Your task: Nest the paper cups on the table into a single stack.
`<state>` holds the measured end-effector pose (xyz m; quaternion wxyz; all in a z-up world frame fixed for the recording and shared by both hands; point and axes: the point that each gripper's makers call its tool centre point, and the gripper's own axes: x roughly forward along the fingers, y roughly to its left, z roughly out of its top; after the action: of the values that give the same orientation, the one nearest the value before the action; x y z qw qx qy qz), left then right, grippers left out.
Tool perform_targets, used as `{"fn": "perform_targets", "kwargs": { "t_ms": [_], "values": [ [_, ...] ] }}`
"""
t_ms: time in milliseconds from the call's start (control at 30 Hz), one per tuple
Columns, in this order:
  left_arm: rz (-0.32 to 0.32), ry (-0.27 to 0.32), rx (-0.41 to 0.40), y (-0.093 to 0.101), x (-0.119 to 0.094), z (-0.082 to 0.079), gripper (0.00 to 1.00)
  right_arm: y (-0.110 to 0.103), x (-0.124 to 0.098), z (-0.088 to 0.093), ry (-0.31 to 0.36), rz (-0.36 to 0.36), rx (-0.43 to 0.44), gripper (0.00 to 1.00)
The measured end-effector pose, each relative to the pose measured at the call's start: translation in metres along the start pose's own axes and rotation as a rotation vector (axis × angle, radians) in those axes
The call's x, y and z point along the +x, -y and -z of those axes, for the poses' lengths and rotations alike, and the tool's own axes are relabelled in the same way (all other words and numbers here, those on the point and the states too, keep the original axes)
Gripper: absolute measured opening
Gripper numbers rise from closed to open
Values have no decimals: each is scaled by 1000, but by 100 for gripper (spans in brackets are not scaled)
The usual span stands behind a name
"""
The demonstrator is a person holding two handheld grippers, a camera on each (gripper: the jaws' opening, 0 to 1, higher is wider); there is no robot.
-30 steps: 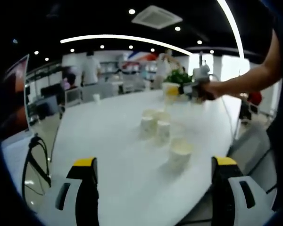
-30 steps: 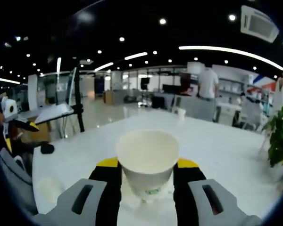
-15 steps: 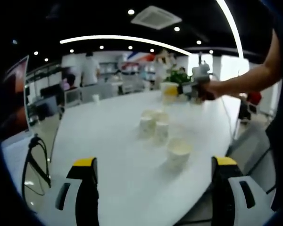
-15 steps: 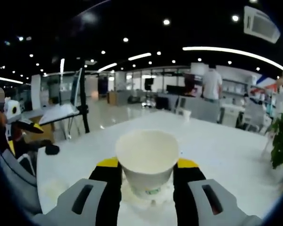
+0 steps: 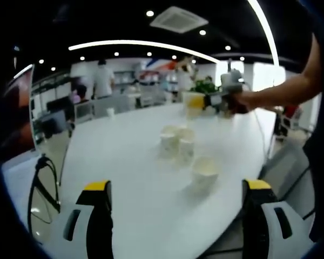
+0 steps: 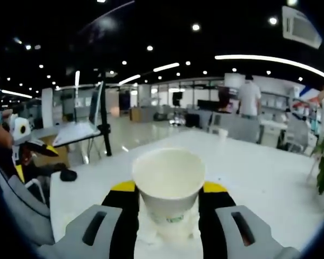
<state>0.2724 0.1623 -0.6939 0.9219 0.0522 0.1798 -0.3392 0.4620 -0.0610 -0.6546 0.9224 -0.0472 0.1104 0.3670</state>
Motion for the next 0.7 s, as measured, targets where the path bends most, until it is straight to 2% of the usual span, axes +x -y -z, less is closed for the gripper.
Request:
{"fn": "perform_targets", "kwargs": {
  "t_ms": [133, 300, 700],
  "values": [
    [2, -4, 4, 0, 1, 1, 100, -6, 1, -1, 0, -11, 2, 40],
    [1, 2, 4, 1, 1, -1, 100, -24, -1, -2, -8, -51, -49, 40],
    [1, 5, 4, 1, 2, -2, 100, -66, -2, 0, -6, -136, -37, 39]
  ]
}}
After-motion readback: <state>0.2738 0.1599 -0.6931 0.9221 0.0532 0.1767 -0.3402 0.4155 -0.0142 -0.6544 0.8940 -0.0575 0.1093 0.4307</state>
